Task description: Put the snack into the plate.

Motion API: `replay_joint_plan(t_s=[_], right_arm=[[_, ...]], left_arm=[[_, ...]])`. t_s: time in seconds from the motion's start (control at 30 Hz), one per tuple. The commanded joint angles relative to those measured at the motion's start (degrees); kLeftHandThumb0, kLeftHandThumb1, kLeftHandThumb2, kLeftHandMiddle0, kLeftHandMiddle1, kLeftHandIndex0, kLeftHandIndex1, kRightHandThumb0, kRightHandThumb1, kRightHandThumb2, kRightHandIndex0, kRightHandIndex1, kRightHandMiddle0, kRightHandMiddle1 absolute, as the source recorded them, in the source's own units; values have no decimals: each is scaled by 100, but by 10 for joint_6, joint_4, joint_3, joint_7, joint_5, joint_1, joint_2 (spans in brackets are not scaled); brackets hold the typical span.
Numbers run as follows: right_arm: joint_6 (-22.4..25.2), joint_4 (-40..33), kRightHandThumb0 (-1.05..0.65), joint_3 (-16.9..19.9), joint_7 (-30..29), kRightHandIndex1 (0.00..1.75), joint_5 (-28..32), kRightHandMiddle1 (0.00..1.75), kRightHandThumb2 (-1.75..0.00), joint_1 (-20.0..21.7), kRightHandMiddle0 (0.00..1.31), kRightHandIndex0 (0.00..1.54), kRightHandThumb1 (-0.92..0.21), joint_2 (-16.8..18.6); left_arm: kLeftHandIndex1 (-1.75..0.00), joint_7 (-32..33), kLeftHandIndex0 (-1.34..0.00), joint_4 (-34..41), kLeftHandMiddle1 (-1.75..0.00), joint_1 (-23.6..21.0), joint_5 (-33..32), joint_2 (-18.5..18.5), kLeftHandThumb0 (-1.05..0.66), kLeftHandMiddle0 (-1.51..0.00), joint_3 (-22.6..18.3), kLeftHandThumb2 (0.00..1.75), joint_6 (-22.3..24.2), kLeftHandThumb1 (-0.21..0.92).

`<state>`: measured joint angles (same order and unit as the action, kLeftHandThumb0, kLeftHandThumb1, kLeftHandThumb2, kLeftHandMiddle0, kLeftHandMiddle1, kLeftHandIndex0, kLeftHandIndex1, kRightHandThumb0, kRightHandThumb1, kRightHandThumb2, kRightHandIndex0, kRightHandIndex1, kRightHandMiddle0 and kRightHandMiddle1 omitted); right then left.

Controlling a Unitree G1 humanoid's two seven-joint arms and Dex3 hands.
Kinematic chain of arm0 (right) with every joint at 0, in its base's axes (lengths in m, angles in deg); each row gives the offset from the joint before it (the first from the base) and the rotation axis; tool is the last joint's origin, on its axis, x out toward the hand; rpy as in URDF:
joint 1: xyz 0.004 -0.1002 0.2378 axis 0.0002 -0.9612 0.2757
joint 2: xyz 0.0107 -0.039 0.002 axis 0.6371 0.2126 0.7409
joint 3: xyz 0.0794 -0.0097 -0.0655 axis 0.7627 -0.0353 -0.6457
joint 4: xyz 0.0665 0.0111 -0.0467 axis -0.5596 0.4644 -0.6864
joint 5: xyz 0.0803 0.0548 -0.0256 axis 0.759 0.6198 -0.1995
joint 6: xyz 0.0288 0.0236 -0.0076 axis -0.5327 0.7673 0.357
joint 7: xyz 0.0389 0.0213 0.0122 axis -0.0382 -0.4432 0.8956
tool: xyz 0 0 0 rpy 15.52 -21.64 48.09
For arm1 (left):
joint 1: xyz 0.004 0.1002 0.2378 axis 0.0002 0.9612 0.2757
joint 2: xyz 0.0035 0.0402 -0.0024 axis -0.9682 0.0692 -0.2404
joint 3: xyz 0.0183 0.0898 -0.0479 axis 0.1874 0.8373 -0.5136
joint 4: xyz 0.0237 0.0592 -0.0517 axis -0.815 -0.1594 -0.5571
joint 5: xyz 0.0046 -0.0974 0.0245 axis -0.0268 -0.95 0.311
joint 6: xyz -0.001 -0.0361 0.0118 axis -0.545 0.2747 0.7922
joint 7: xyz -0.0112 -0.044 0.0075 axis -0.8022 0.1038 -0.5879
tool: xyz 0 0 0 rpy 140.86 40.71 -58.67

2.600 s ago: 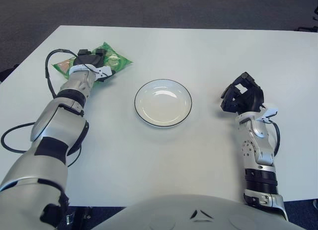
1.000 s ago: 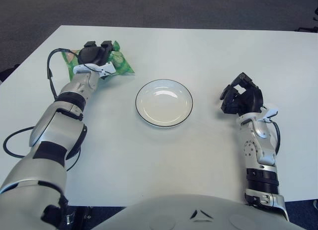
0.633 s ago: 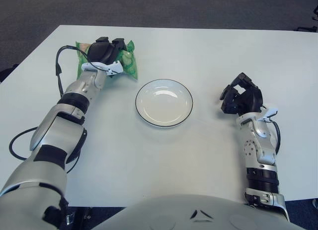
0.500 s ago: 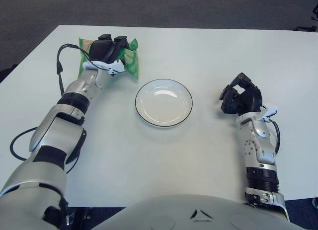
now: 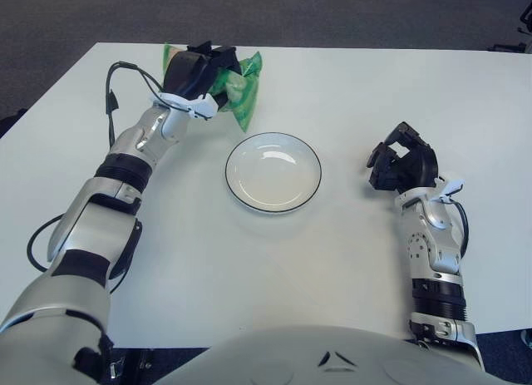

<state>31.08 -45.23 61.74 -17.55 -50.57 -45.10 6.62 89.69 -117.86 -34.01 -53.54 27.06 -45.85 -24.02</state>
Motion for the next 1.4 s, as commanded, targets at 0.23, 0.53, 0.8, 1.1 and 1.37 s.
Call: replay_joint_plan(t_s=[0.23, 0.53, 0.8, 1.1, 1.37], right_arm=[[6, 37, -1, 3, -1, 164, 9, 175, -175, -49, 71, 94, 10, 23], [8, 36, -1, 4, -1, 165, 8, 175, -175, -49, 71, 93, 9, 21], [13, 32, -1, 3, 1, 165, 9, 175, -175, -50, 71, 94, 10, 20], [15, 31, -1, 4, 1, 165, 8, 175, -175, -49, 71, 94, 10, 19], [19, 29, -1, 4, 0, 164, 7, 175, -175, -49, 71, 94, 10, 19]], left_arm=[[-175, -40, -108, 56, -175, 8, -20, 10, 60, -85, -26, 167, -65, 3], [-175, -122, -105, 151, -175, 51, -73, 15, 59, -83, -40, 163, -93, 6], [-175, -203, -104, 243, -175, 87, -128, 25, 58, -82, -54, 162, -81, 7], [-175, -266, -102, 300, -175, 117, -169, 40, 58, -81, -55, 161, -86, 7], [-175, -323, -102, 313, -175, 135, -209, 51, 58, -81, -51, 161, -96, 7]])
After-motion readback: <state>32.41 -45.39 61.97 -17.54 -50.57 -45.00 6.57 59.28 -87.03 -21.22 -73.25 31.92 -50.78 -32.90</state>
